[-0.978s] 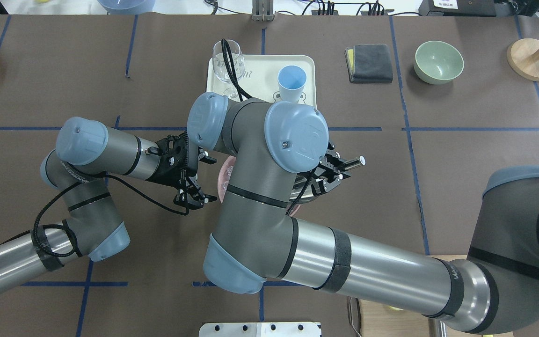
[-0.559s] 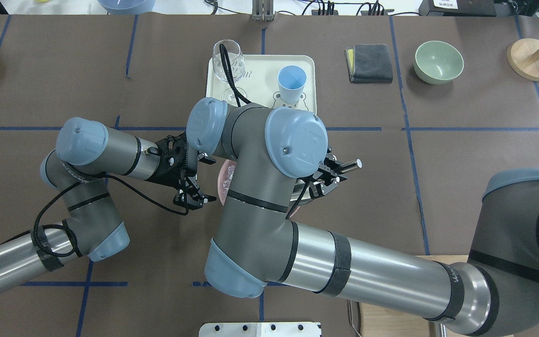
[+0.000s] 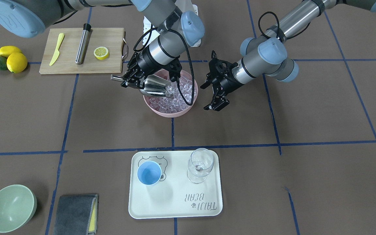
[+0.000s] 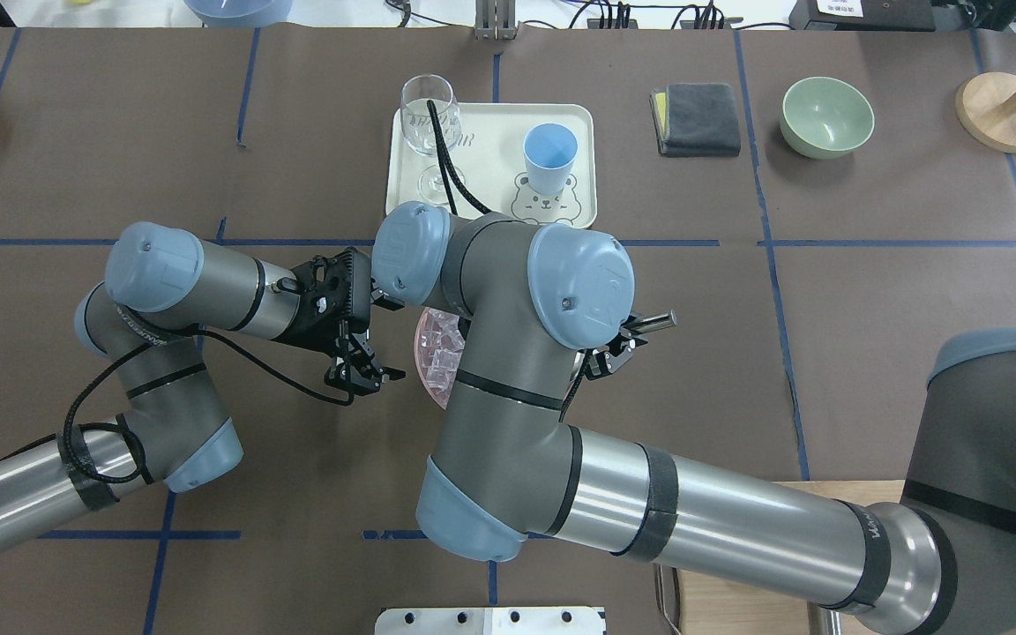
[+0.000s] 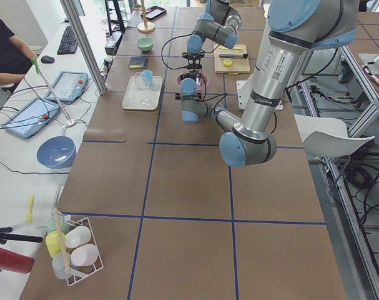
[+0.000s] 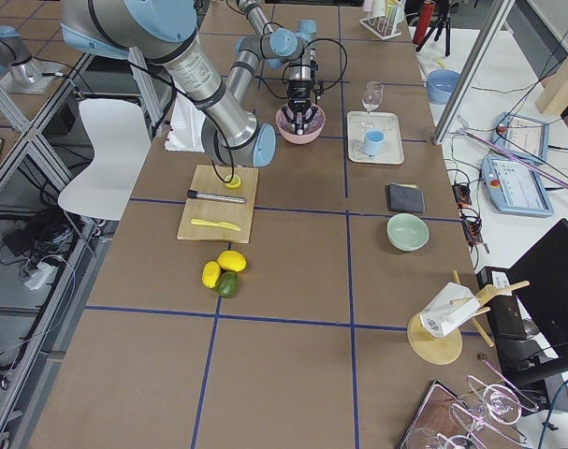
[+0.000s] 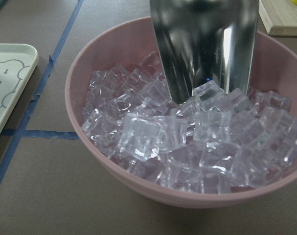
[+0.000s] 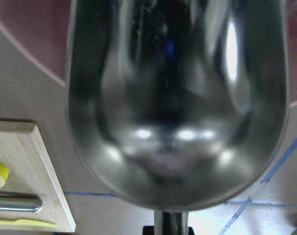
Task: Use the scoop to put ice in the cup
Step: 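Drag the scoop through the ice cubes with the right gripper to fill it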
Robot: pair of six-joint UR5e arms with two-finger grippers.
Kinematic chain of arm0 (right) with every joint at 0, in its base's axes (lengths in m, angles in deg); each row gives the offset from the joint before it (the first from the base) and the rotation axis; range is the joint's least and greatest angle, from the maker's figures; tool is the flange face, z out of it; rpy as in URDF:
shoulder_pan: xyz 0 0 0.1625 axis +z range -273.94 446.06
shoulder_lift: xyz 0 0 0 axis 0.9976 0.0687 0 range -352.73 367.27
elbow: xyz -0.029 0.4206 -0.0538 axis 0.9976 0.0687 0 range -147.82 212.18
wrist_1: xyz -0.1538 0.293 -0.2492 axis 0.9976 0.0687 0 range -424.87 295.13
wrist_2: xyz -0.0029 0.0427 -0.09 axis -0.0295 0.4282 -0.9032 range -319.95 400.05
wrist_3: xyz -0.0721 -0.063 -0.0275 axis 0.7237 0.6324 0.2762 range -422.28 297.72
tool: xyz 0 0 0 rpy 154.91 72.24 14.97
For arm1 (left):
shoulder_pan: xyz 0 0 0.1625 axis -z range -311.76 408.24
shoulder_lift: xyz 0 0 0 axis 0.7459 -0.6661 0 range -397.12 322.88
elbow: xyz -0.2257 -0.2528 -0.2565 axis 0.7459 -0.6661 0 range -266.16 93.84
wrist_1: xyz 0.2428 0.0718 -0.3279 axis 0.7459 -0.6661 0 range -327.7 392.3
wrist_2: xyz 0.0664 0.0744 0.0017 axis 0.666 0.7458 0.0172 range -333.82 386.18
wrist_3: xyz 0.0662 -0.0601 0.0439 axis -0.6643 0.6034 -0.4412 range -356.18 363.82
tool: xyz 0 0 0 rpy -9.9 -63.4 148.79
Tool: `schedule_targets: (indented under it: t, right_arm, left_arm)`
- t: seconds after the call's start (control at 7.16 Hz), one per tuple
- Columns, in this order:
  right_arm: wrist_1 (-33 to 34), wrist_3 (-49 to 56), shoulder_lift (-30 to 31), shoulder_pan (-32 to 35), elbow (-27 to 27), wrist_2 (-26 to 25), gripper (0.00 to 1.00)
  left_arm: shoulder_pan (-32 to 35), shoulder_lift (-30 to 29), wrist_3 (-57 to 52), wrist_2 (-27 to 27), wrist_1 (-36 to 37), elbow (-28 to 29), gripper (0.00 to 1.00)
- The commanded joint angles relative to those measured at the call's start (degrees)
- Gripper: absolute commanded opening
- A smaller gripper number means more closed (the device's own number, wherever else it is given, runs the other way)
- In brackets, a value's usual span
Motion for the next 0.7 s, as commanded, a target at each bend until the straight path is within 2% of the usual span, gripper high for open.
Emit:
schedule_targets:
  t: [0.0, 0.28, 0.56]
  right_arm:
    - [-6.7, -0.1, 3.1, 0.1, -0.3, 0.3, 0.0]
    - [-7.3, 0.1, 3.4, 0.3, -0.7, 0.8, 0.0]
    - [-16.9, -0.5, 9.3, 0.8, -4.4, 1.6, 0.0]
  left_arm:
    - [0.1, 0.2, -0.2, 0.0, 0.0, 0.3, 1.0]
    - [0.1, 0.2, -0.2, 0.0, 0.0, 0.3, 1.0]
    - [0.3, 0.2, -0.5, 0.0, 0.0, 0.3, 1.0]
